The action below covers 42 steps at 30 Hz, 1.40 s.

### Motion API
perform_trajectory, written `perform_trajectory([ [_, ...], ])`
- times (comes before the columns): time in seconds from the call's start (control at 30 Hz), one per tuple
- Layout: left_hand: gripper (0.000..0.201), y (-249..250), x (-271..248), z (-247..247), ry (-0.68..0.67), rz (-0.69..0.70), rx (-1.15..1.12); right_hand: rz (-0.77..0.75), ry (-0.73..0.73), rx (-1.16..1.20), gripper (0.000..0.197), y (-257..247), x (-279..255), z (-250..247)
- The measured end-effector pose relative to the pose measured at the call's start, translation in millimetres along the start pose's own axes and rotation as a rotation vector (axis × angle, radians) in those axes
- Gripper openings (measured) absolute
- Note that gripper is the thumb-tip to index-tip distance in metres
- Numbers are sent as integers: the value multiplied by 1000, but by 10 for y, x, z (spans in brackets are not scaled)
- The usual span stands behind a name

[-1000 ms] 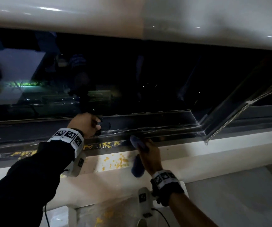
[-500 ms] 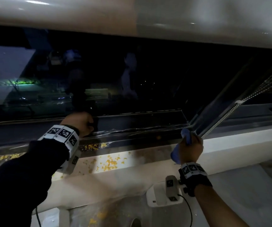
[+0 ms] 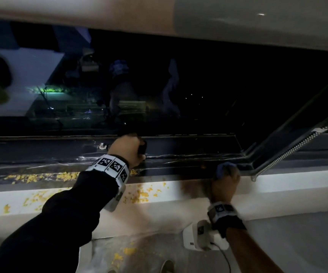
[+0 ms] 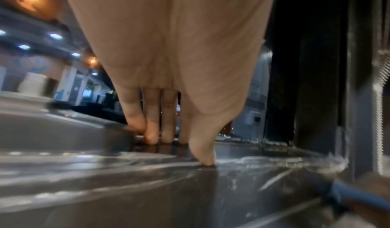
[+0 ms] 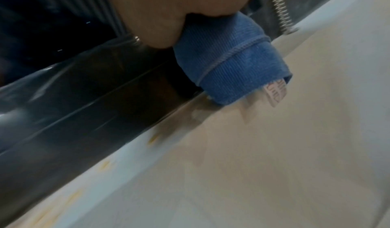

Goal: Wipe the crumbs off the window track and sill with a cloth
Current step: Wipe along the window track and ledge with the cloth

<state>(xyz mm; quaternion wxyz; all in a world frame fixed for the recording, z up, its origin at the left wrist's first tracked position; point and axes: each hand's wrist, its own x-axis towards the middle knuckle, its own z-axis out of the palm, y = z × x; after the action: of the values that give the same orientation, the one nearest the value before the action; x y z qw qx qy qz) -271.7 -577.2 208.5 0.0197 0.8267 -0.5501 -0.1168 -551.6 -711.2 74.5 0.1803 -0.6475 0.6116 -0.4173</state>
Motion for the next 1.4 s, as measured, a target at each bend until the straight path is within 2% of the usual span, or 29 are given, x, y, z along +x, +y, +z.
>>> perform_trajectory([
  [0.13,25,119,44,-40,-12,-5,76,-288,-185,22,26,-465,-580,89],
  [0.2,28,175,58,-60,-20,-12,101,-369,-318,83,24,-582,-644,50],
  [0.27,33,190,71,-88,-34,-20,108,-345,-418,104,27,-496,-526,-73],
  [0.3,35,185,75,-98,-46,-26,112,-289,-401,124,31,-438,-423,-177],
  [0.37,36,159,64,-97,-53,-28,124,-175,-224,118,40,-244,-151,-425],
  [0.43,34,138,32,-86,-44,-21,132,-171,4,-41,46,-45,143,-648],
  [0.47,32,126,14,-81,-41,-16,126,-165,35,-117,46,18,273,-685],
  [0.57,31,66,-31,-71,-50,-26,88,-104,-123,-283,30,-66,359,-503],
  [0.67,36,58,-49,-39,-48,-18,66,-220,-333,-540,19,-188,179,-348],
  [0.8,34,83,-50,-12,-31,-19,61,-323,-503,-705,31,-477,-49,-225],
  [0.87,29,98,-37,-7,-25,-12,76,-356,-697,-782,42,-695,-251,-102],
  [0.9,27,113,-36,-12,-28,-9,83,-394,-710,-793,34,-786,-374,-63],
  [0.93,26,123,-32,-18,-32,-4,87,-392,-692,-726,23,-851,-483,-45],
  [0.97,25,125,-36,-30,-38,-1,88,-443,-657,-592,20,-894,-556,-50],
  [1.03,26,70,-30,-60,-59,-1,81,-452,-681,-327,28,-887,-582,-62],
  [1.1,32,-10,-35,-108,-92,22,56,-371,-694,-154,36,-820,-513,-215],
  [1.17,44,-122,-48,-158,-99,20,-3,-311,-497,-83,37,-676,-348,-377],
  [1.23,49,-229,-90,-165,-83,5,-7,-355,-271,-209,35,-466,-155,-519],
  [1.27,50,-275,-116,-148,-70,3,1,-358,-254,-309,37,-409,-77,-558],
  [1.4,57,-395,-225,-39,-11,53,-25,-365,-491,-827,29,-528,-87,-334],
])
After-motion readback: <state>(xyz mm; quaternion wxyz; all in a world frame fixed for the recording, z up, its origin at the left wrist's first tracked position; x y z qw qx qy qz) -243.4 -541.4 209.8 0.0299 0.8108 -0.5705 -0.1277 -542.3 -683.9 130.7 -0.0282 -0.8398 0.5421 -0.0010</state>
